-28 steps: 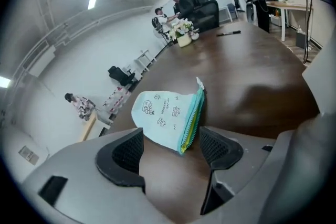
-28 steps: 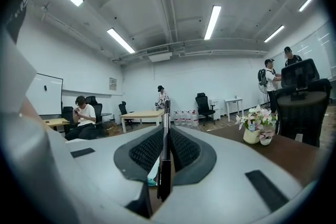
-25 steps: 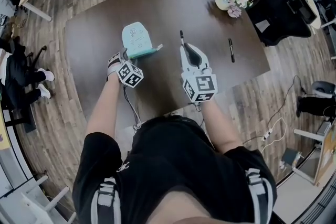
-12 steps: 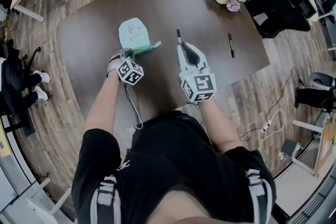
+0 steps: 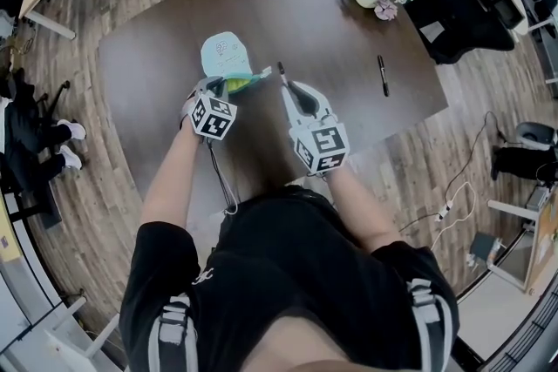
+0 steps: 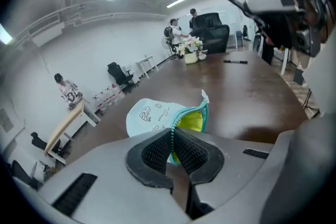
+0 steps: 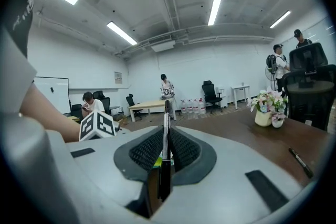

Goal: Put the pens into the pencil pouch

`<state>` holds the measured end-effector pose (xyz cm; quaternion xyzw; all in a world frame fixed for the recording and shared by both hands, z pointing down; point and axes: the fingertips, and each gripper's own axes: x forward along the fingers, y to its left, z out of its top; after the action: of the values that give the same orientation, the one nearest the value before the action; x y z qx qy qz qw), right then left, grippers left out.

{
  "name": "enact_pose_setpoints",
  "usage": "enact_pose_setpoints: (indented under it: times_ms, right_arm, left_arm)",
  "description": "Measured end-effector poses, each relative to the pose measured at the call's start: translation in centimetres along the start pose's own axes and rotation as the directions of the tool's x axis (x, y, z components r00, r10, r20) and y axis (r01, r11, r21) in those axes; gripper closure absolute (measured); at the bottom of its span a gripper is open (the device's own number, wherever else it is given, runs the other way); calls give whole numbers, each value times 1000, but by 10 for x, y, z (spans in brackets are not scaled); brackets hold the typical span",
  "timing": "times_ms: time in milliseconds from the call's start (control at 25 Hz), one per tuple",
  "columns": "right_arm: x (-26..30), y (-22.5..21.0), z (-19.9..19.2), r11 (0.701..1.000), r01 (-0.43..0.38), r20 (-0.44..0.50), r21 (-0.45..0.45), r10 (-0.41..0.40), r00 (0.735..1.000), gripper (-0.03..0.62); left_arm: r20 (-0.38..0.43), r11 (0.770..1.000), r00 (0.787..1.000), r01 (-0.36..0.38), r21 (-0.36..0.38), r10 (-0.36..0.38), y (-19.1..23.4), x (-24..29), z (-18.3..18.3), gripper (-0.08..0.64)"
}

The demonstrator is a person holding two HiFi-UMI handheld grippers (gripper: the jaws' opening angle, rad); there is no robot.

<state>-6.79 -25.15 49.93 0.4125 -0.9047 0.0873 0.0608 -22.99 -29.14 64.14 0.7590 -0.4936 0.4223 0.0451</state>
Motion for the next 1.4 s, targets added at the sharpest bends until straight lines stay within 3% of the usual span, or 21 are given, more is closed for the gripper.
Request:
enact_pose_setpoints:
  times_ms: [160,280,400,560,760,880,1040,1160,1400]
  right_arm:
    - [4,19,-39,992,-96,-117,81,105,988,549]
    - [8,32,-70,971,-145,-219,192,186,958,549]
    - [15,43,-98,938,-161,-321,306,261,910,548]
    - [31,56,-123,858,-142,-387,493,362,848,548]
    - [61,61,-139,714,-51,-383,699,434,816,548]
    - [77,57,-144,662,-4,-387,749,443,809,548]
    - [95,50,-146,621,43,-384,783,428,818,548]
    - [107,43,-147,596,67,-371,801,405,836,548]
    - [120,32,-149,492,117,-316,863,344,884,548]
  left_arm:
    - [23,994,999,38,-103,-36,2,-9,12,545]
    - [29,994,999,40,-104,-37,3,-13,19,545]
    - [32,996,999,40,-81,-37,-2,-17,23,545]
    - [26,997,999,41,-67,-39,-7,-18,24,545]
    - [17,998,998,55,-38,-54,-15,-21,24,545]
    - [14,998,998,58,-23,-58,-20,-22,26,545]
    - [15,997,997,75,-4,-75,-26,-26,25,545]
    - [17,996,996,84,3,-84,-29,-26,27,545]
    - [29,994,994,106,9,-106,-35,-29,32,545]
